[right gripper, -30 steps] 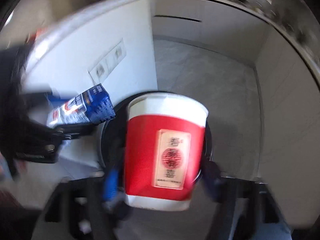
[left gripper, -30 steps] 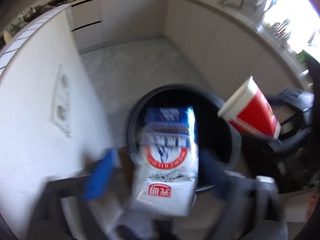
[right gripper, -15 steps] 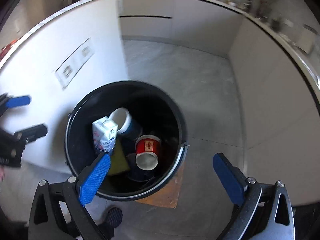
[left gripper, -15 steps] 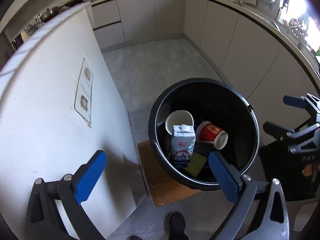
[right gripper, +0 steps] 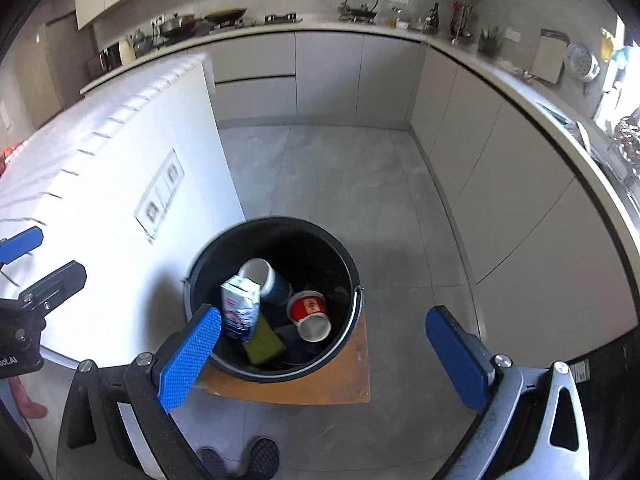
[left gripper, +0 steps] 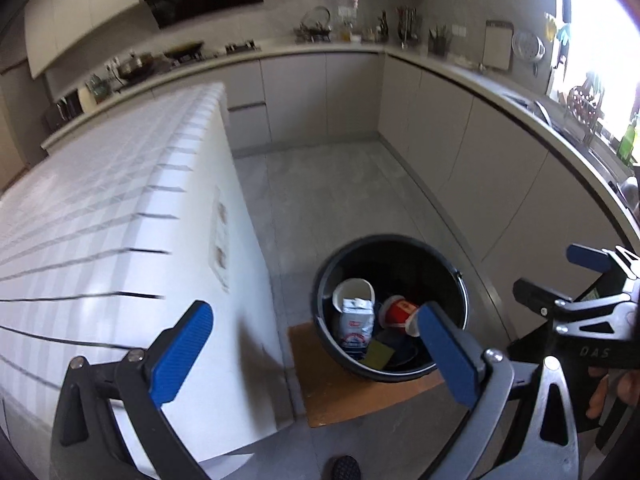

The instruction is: Collect trash

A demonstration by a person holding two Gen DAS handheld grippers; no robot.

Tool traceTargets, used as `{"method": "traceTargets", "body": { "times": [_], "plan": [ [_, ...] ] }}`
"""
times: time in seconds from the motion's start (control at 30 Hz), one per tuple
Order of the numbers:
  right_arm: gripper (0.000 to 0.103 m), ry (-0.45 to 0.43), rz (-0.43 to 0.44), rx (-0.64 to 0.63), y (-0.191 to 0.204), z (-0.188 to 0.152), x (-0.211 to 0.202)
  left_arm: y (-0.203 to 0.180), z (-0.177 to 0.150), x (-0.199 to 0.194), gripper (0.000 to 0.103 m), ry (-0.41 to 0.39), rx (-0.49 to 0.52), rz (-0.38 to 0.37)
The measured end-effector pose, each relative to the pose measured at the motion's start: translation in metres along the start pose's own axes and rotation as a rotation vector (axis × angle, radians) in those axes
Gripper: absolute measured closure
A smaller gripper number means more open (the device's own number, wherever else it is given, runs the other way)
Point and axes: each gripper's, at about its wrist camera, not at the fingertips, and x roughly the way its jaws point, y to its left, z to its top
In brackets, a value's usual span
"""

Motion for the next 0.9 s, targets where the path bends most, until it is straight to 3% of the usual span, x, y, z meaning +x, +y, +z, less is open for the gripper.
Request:
{"method": "traceTargets", "body": {
  "times": [0.37,0.67,0.9],
  "plan": [
    [0.0,-0.127,-0.016,0.015,0.064,-0.002,-0.12,0.055,-0.005,-0.076,0.0,-0.07,-0.099,-0.074],
    [0.0,-0.262,0.018,-0.011,0.097,-0.004,-0.208,0.073,-0.001,-0.143,0.0,-0.168,-0.104,-0.053],
    [0.0,-0.338,0.01,-0.097,0.108,-0.013,-0.244,0.081,0.001,-0.176,0.0,-0.269,-0.122,-0.007]
  ]
}}
